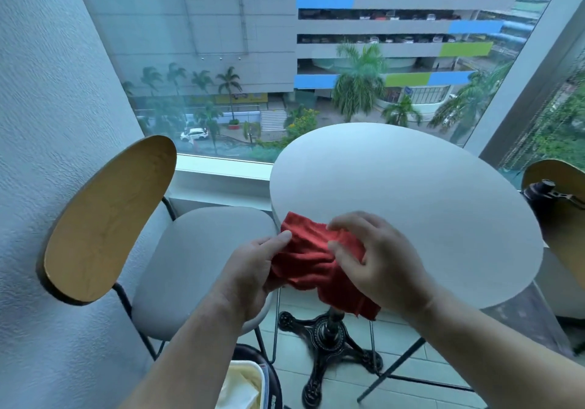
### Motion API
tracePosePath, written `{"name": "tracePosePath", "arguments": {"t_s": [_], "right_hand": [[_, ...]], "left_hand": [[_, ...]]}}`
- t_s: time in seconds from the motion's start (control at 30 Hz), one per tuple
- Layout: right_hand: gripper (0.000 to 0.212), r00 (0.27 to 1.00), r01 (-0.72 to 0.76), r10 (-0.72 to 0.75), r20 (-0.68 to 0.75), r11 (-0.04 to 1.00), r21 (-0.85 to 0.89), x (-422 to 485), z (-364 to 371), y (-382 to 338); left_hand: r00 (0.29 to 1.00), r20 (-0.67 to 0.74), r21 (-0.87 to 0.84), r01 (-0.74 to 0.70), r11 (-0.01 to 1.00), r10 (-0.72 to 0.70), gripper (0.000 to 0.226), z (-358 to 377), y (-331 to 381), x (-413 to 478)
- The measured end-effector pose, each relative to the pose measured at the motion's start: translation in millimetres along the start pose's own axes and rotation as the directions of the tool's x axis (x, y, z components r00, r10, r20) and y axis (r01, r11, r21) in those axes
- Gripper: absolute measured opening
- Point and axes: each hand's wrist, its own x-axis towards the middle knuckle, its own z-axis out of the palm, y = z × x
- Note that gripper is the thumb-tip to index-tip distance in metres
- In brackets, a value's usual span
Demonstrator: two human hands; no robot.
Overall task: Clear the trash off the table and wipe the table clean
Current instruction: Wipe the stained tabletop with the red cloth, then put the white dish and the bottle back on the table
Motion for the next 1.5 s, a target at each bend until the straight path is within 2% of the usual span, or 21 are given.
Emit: {"name": "tracePosePath", "arguments": {"t_s": [0.07, 0.13, 0.23, 0.33, 0.4, 0.5, 0.57, 0.7, 0.8, 0.9, 1.0, 1.1, 1.13, 1.2, 1.27, 1.37, 1.43, 1.5], "right_hand": [[0.020, 0.997, -0.075, 0.071, -0.040, 0.990, -0.116, -15.0, -7.1, 4.6], [0.024, 0.996, -0.083, 0.081, -0.023, 0.983, -0.165, -29.0, -13.0, 2.7], [0.051, 0.994, -0.078, 0.093, 0.064, 0.975, -0.207, -48.4, -14.3, -6.2], [0.051, 0.992, -0.059, 0.078, 0.098, 0.981, -0.183, -63.9, -16.2, -6.3], [0.048, 0.994, -0.067, 0.077, 0.073, 0.990, -0.128, -72.6, -20.2, -3.8], [0.042, 0.996, -0.072, 0.075, 0.042, 0.995, -0.068, -85.8, -30.4, -3.7], [0.036, 0.997, -0.081, 0.081, 0.016, 0.996, -0.042, -92.5, -41.9, -2.3], [0.034, 0.990, -0.142, 0.142, -0.005, 0.990, 0.018, -106.4, -72.6, 3.9], [0.034, 0.982, -0.190, 0.191, -0.011, 0.980, 0.064, -122.9, -96.0, 11.5], [0.033, 0.962, -0.274, 0.273, 0.021, 0.953, 0.129, -146.4, -117.4, 26.5], [0.030, 0.902, -0.423, 0.426, 0.074, 0.832, 0.359, -176.1, -134.9, 52.9], [0.028, 0.823, -0.515, 0.556, 0.114, 0.648, 0.562, -203.7, -155.5, 78.3], [0.026, 0.795, -0.528, 0.597, 0.106, 0.596, 0.605, -213.1, -163.4, 87.3], [0.022, 0.735, -0.544, 0.672, 0.087, 0.508, 0.668, -231.1, -177.6, 108.2], [0.019, 0.700, -0.562, 0.709, 0.088, 0.471, 0.680, -250.8, -188.2, 136.1], [0.021, 0.620, -0.604, 0.776, 0.115, 0.378, 0.701, -273.5, -197.2, 175.1], [0.024, 0.557, -0.627, 0.815, 0.159, 0.287, 0.724, -286.9, -203.9, 195.6], [0.039, 0.527, -0.651, 0.827, 0.195, 0.245, 0.719, -300.2, -207.5, 213.9]], "left_hand": [[1.000, 0.005, 0.016, -0.014, 1.000, 0.014, 0.028, -2.8, -2.0, -2.6], [1.000, 0.012, 0.013, -0.023, 1.000, 0.023, 0.015, -6.7, -5.0, -8.0], [0.996, 0.077, -0.024, -0.048, 0.999, 0.050, 0.013, -14.4, -11.7, -19.6], [0.975, 0.185, -0.044, -0.119, 0.992, 0.125, 0.036, -22.3, -22.1, -31.1], [0.949, 0.221, -0.022, -0.224, 0.974, 0.223, 0.047, -23.5, -30.3, -38.4], [0.904, 0.221, 0.106, -0.395, 0.913, 0.366, 0.075, -17.1, -43.3, -51.9], [0.869, 0.252, 0.237, -0.483, 0.843, 0.427, 0.088, -8.4, -49.2, -58.3], [0.776, 0.288, 0.555, -0.613, 0.562, 0.561, 0.051, 15.5, -49.7, -67.8], [0.690, 0.361, 0.607, -0.685, 0.403, 0.628, 0.041, 38.6, -51.2, -76.6], [0.642, 0.424, 0.638, -0.712, 0.293, 0.639, 0.037, 64.5, -60.0, -85.1], [0.621, 0.474, 0.641, -0.729, 0.239, 0.624, 0.032, 96.3, -73.2, -93.8], [0.634, 0.506, 0.590, -0.749, 0.302, 0.584, 0.031, 138.5, -94.9, -103.4], [0.672, 0.493, 0.572, -0.729, 0.375, 0.553, 0.031, 155.5, -104.2, -106.2], [0.789, 0.405, 0.514, -0.614, 0.599, 0.461, 0.024, 189.5, -124.0, -107.4], [0.873, 0.306, 0.450, -0.484, 0.751, 0.379, 0.014, 223.3, -146.6, -100.5], [0.949, 0.195, 0.407, -0.308, 0.860, 0.248, 0.011, 264.4, -177.6, -82.5], [0.976, 0.178, 0.359, -0.185, 0.915, 0.127, 0.019, 288.5, -194.8, -71.9], [0.977, 0.204, 0.388, -0.133, 0.912, 0.056, 0.034, 303.1, -211.5, -60.8]]}}
